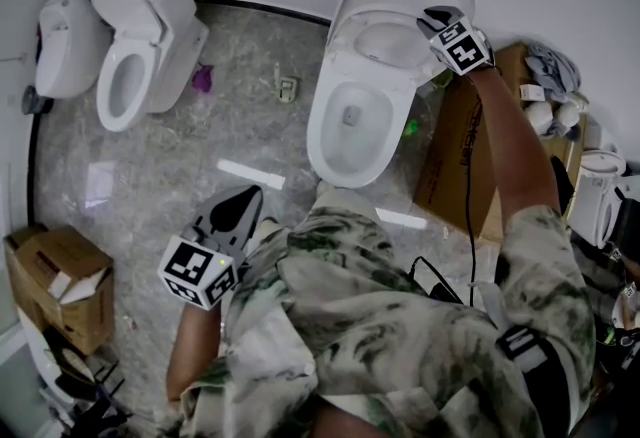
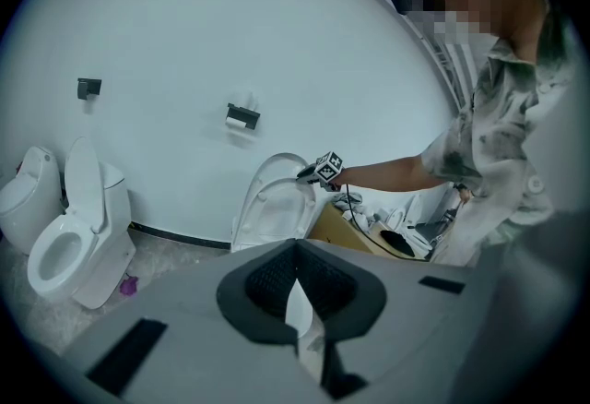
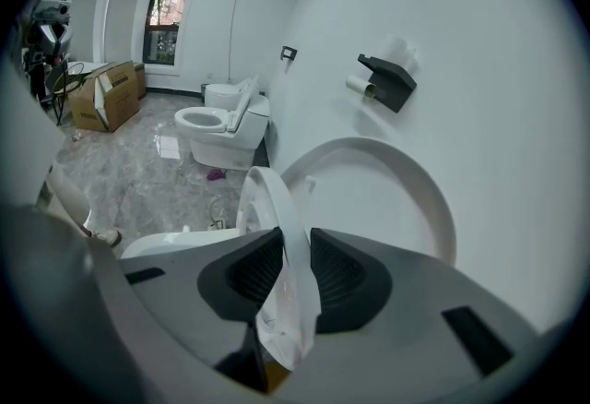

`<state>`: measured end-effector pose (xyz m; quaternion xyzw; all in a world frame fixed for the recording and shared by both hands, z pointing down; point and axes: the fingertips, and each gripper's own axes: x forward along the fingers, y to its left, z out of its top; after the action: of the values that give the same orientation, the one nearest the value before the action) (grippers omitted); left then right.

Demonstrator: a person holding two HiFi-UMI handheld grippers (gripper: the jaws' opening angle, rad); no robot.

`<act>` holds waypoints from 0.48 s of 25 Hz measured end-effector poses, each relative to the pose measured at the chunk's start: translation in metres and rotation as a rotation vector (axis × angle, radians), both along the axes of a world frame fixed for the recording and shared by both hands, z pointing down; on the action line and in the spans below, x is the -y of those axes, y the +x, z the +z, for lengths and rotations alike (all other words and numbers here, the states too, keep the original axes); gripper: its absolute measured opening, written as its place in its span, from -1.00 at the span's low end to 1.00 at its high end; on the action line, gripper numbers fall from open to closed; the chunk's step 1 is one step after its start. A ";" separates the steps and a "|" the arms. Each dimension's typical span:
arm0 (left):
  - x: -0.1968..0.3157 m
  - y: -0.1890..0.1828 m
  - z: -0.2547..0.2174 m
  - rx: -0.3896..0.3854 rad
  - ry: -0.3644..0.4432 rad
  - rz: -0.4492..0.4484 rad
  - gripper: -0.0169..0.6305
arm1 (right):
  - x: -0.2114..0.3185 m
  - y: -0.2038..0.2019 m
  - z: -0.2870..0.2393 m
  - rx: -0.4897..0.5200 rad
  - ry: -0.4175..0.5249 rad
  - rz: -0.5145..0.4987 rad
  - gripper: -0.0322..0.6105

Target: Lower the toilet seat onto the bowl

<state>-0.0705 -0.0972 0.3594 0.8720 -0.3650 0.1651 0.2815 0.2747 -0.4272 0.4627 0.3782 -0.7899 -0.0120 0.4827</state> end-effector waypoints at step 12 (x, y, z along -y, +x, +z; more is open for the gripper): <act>-0.016 -0.021 -0.003 0.000 0.007 0.013 -0.88 | -0.027 -0.013 0.001 -0.031 0.000 -0.008 -0.55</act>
<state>-0.0916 -0.0816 0.3566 0.8753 -0.3600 0.1656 0.2772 0.2617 -0.4001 0.4640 0.3747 -0.7839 -0.0198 0.4947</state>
